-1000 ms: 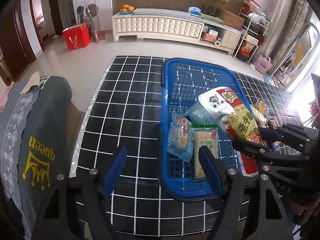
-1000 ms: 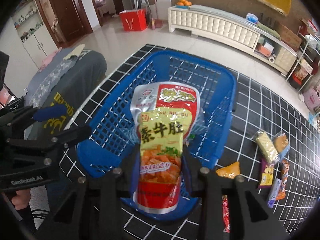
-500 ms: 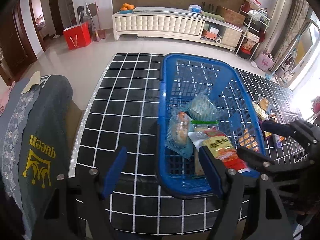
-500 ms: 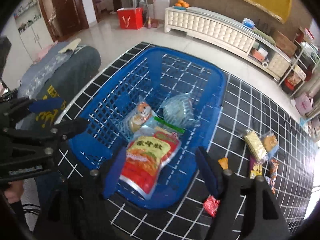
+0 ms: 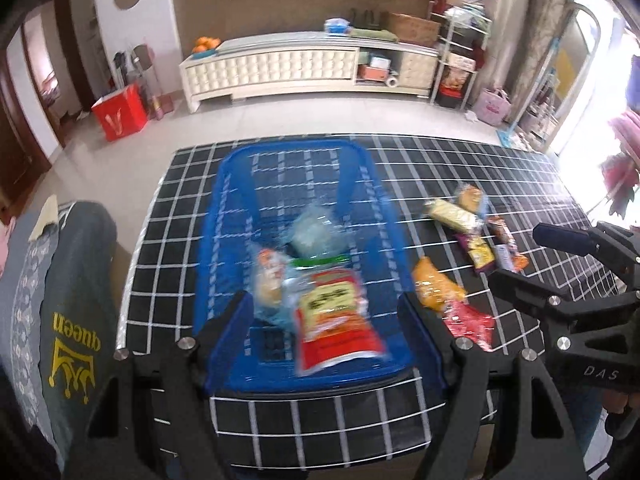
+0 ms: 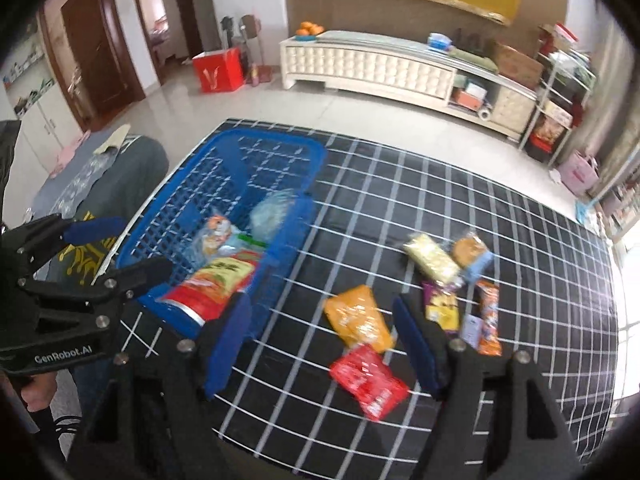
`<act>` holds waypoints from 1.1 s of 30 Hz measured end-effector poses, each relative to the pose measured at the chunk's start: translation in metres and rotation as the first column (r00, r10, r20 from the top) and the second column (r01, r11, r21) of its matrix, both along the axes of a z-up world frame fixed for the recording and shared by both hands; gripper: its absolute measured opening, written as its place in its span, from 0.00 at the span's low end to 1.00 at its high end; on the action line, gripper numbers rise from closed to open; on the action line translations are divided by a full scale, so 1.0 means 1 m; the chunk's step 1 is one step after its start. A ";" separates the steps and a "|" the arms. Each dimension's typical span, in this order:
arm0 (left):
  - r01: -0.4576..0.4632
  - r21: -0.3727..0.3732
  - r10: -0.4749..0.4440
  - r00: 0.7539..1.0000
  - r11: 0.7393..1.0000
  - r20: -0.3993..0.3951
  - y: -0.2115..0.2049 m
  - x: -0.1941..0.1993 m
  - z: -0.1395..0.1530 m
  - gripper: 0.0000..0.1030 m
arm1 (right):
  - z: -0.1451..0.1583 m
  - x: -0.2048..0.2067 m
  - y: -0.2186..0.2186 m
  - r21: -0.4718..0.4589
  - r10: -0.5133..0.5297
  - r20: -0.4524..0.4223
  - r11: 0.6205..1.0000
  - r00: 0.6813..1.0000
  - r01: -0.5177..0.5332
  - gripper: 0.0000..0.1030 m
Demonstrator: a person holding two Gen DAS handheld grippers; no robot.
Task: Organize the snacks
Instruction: 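Withdraw both open tools from the basket toward the remaining snacks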
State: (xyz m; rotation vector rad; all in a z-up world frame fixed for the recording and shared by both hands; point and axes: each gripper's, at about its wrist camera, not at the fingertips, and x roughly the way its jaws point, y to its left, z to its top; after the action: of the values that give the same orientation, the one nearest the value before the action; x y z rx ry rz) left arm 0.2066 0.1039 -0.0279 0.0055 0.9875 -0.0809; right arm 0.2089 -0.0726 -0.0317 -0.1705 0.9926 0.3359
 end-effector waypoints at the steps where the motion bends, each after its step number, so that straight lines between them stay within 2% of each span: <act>1: 0.011 0.003 -0.011 1.000 1.000 0.002 -0.008 0.000 0.002 0.70 | 0.002 -0.001 -0.009 0.003 -0.012 0.003 1.000 1.000 0.012 0.75; 8: 0.097 0.015 -0.097 0.995 0.995 0.006 -0.075 0.003 0.005 0.70 | 0.008 -0.010 -0.070 0.012 -0.089 0.010 0.996 0.996 0.089 0.75; 14: 0.130 0.007 -0.130 0.991 0.991 -0.003 -0.117 -0.003 -0.002 0.70 | -0.002 -0.016 -0.106 0.029 -0.074 -0.006 0.997 0.997 0.074 0.78; 18: 0.121 -0.009 -0.121 0.993 0.993 -0.004 -0.130 -0.013 -0.014 0.70 | -0.016 -0.021 -0.121 0.040 -0.019 -0.013 0.999 1.000 0.020 0.85; 25: 0.066 -0.036 -0.066 0.998 0.997 0.006 -0.147 -0.053 -0.051 0.70 | -0.053 -0.035 -0.128 0.048 0.111 -0.022 0.993 0.994 -0.110 0.87; 30: 0.009 -0.070 -0.013 0.999 0.998 -0.050 -0.144 -0.063 -0.084 0.70 | -0.084 -0.044 -0.118 0.042 0.217 -0.051 0.976 0.975 -0.215 0.88; 33: -0.024 -0.060 0.020 0.997 0.998 -0.073 -0.137 -0.065 -0.101 0.70 | -0.102 -0.043 -0.109 0.021 0.265 -0.074 0.964 0.961 -0.265 0.88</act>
State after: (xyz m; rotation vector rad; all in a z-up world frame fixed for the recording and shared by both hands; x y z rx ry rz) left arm 0.1419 -0.0332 -0.1291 -0.0648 1.0573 -0.0916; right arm 0.1662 -0.1816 -0.1334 -0.2837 1.0445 0.5968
